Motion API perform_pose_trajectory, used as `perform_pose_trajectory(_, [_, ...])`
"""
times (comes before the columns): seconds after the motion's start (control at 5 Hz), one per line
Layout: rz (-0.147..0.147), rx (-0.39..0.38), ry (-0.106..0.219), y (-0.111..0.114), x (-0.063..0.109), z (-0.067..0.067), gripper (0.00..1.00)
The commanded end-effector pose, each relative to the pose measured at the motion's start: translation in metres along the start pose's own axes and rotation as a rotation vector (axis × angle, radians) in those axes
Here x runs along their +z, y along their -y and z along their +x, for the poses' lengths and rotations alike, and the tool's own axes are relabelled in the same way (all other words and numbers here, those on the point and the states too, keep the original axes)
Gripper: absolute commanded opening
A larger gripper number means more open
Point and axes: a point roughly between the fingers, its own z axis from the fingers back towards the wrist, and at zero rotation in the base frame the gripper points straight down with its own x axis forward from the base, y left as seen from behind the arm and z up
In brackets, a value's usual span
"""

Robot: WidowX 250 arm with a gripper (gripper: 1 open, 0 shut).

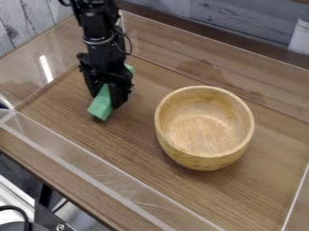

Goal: Remove the green block from inside the brown bowl and put it on the table

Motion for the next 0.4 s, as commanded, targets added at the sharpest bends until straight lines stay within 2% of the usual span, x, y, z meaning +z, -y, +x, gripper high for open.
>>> perform_pose_trajectory(0.0, [0.015, -0.002, 0.035, -0.0001, 0.0066, 0.0097, 0.00])
perform_pose_trajectory(0.2, [0.009, 0.000, 0.024, 0.0028, 0.0005, 0.0101, 0.00])
